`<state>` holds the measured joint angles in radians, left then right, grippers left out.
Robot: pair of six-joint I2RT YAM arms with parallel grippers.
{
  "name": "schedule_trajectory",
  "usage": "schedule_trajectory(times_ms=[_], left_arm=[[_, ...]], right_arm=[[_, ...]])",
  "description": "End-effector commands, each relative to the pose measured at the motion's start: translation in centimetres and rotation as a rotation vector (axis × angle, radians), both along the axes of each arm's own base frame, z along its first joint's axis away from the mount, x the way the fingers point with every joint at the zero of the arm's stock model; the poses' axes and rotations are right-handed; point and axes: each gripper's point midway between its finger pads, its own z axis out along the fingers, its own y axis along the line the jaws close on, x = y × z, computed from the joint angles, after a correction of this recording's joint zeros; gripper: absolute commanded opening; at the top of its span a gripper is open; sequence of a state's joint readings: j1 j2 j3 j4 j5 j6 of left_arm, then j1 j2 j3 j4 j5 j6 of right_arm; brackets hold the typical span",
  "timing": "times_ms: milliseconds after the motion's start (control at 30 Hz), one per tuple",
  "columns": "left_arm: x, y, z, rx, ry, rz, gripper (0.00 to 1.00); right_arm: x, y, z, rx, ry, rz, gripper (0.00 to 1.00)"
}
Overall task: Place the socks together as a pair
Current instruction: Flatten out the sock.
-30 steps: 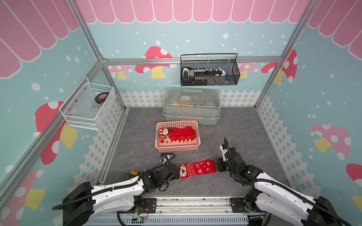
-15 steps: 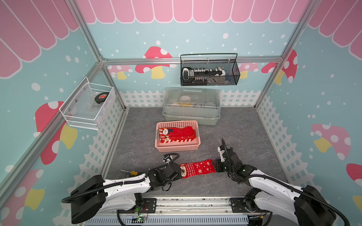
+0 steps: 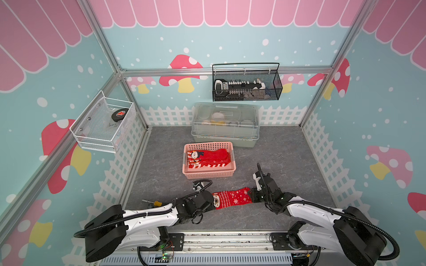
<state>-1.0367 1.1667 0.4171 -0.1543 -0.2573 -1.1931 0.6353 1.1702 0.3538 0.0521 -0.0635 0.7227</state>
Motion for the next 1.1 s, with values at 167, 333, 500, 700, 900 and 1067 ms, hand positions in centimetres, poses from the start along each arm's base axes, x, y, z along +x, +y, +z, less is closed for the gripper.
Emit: schedule_trajectory(times_ms=[167,333,500,700,900,1067], left_arm=[[0.9,-1.0,2.8,-0.047,-0.062,-0.004,0.0],[1.0,-1.1,3.5,-0.038,-0.081,-0.02,0.0],[1.8,-0.5,4.0,0.005,-0.13,0.001,0.0],[2.3,-0.7,3.7,0.04,-0.14,-0.005,0.0],[2.3,-0.6,2.6,0.075,-0.117,-0.008,0.0],[2.4,0.6,1.7,0.133,-0.116,0.024,0.64]], right_arm=[[0.1,0.4,2.0,0.047,-0.027,0.004,0.0],[-0.6,-0.1,3.3,0.091,-0.048,-0.016,0.0],[-1.1,-0.8,3.5,0.101,-0.072,-0.04,0.0],[-0.9,-1.1,3.3,0.081,-0.076,-0.049,0.0],[-0.6,-1.5,2.5,0.042,-0.068,-0.062,0.06],[-0.4,-2.0,1.8,-0.012,-0.053,-0.068,0.34]])
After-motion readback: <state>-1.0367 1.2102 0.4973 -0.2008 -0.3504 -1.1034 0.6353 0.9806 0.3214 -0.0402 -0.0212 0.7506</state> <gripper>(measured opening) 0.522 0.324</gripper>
